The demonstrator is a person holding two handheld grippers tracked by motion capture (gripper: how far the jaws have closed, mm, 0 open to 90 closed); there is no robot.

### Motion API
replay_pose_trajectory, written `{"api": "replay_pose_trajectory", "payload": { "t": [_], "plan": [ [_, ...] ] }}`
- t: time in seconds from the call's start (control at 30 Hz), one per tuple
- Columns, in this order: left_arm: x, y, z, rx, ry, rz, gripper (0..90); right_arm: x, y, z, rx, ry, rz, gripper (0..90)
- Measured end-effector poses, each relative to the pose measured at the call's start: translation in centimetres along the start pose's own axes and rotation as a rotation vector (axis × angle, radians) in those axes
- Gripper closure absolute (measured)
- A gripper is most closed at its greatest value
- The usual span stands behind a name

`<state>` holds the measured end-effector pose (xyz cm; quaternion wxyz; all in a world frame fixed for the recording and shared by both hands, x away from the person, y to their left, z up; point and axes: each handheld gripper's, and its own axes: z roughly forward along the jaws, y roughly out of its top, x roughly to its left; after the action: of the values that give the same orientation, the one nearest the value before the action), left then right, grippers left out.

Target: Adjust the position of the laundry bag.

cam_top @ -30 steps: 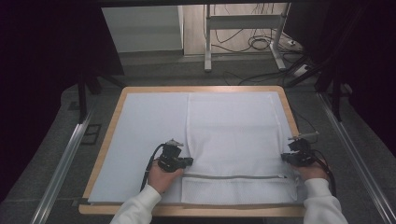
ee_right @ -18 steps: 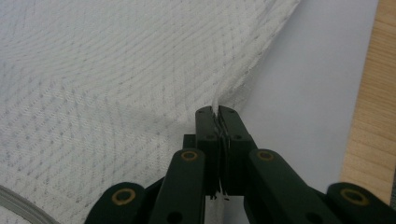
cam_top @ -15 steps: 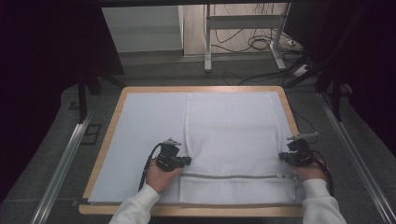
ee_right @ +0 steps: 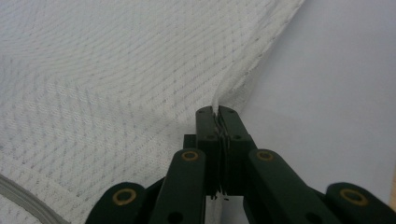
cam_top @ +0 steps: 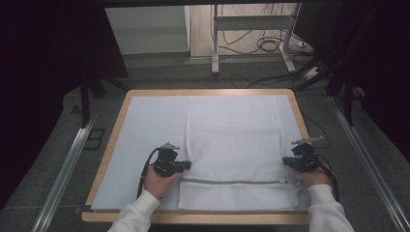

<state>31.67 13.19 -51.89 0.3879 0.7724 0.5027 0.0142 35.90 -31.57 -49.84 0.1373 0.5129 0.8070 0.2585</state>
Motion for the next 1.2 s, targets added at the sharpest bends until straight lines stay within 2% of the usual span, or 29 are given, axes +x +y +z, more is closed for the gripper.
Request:
{"api": "replay_pose_trajectory", "payload": {
  "t": [0.23,0.47,0.77,1.2],
  "plan": [
    [0.8,-0.2,-0.8,-0.012,0.003,-0.005,88.7,0.7,0.4,0.2,-0.009,0.015,-0.002,87.4],
    [1.1,-0.2,-1.4,-0.018,0.01,-0.004,88.8,1.8,0.9,0.3,-0.012,0.018,-0.027,87.5],
    [2.1,-0.5,-2.2,-0.027,0.016,-0.024,88.7,2.5,1.4,0.7,-0.011,0.031,-0.043,87.5],
    [3.0,-0.9,-2.9,-0.03,0.02,-0.03,88.7,3.3,1.8,1.2,-0.01,0.042,-0.055,87.5]
  ]
}}
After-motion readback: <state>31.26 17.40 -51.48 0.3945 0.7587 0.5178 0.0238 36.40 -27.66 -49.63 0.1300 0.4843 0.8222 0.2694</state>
